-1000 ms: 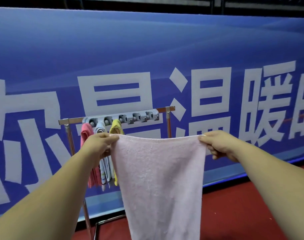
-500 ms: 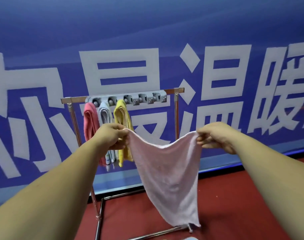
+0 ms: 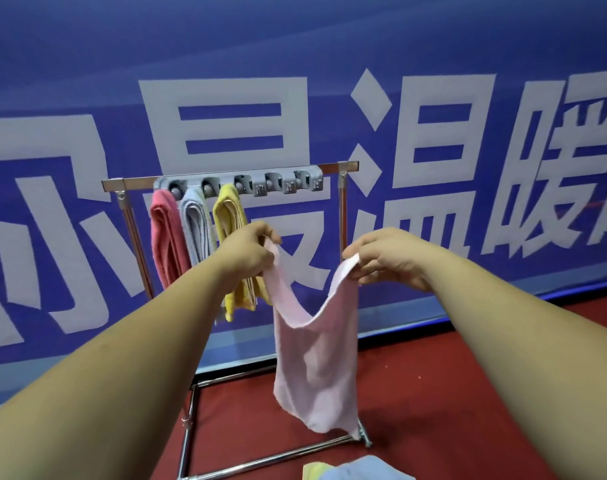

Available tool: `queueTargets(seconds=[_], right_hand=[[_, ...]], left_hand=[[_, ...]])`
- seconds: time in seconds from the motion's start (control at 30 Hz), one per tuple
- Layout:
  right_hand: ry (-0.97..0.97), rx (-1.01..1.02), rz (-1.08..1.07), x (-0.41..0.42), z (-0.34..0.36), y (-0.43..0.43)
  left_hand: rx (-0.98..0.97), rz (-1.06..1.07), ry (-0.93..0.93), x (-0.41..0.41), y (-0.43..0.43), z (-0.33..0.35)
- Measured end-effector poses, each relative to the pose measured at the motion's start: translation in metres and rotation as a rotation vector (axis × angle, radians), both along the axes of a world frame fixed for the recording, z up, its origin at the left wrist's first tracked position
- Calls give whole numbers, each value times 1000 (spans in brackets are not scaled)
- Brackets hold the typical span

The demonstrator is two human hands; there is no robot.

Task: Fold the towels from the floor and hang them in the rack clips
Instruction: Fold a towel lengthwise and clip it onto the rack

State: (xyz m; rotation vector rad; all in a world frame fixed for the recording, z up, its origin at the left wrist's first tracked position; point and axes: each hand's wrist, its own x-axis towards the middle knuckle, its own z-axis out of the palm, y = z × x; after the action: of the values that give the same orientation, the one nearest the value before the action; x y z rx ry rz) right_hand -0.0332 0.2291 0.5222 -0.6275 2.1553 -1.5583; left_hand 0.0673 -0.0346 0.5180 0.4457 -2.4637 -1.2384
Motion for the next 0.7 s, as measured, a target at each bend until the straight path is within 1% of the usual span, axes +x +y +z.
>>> queueTargets(seconds=[0.07, 0.17, 0.3, 0.5, 0.63, 0.7], right_hand=[[-5, 17, 117, 8, 1, -8], [105, 30, 187, 14, -2, -21], [184, 1, 165, 16, -7, -35], [217, 0, 130, 21, -16, -41], [282, 79, 99, 16, -21, -42], [359, 157, 67, 13, -22, -40]], left_hand=[[-22, -88, -36, -3, 5, 3], [-3, -178, -57, -7, 13, 6], [89, -270, -74, -8, 24, 8], [193, -354, -88, -8, 25, 5], [237, -447, -136, -6, 31, 5], [262, -484, -164, -5, 31, 5]])
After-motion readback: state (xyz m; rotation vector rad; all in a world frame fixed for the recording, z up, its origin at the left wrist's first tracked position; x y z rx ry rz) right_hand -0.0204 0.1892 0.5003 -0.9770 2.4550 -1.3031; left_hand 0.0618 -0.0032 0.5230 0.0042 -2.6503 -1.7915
